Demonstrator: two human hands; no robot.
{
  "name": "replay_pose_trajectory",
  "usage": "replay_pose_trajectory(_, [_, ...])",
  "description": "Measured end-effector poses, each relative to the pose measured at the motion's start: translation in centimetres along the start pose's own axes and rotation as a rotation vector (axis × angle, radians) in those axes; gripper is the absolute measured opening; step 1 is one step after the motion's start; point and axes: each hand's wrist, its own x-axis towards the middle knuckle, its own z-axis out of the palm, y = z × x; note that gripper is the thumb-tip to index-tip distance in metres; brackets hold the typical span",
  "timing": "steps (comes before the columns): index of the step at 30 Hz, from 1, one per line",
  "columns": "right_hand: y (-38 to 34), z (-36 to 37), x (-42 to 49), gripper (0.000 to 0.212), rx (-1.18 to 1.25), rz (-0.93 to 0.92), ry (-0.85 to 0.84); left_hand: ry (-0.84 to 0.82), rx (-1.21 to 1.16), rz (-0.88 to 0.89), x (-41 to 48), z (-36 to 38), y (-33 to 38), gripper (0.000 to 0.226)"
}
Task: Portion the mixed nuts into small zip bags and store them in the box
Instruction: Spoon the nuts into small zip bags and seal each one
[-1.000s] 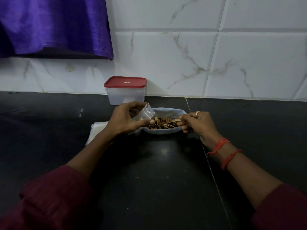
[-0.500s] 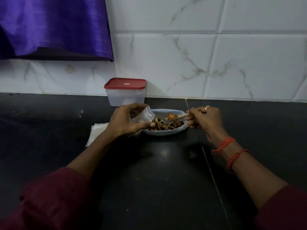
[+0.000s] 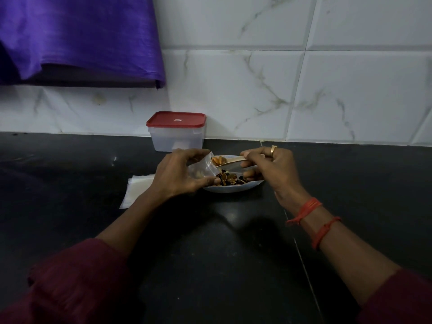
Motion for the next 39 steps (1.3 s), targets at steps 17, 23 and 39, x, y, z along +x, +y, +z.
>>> replay_pose_trajectory(17, [2.0, -0.2, 0.2, 0.023, -0.556, -0.897, -0.028, 0.125, -0.08, -0.012, 0.3, 0.0, -0.9, 0.076])
replay_pose_trajectory(23, [1.7, -0.2, 0.4, 0.021, -0.346, -0.701, 0.065, 0.246, -0.127, -0.008, 0.3, -0.3, -0.5, 0.077])
replay_pose_trajectory(39, [2.5, -3.4, 1.8, 0.014, -0.799, -0.689, 0.093, 0.252, -0.079, 0.001, 0.3, -0.3, -0.1, 0.075])
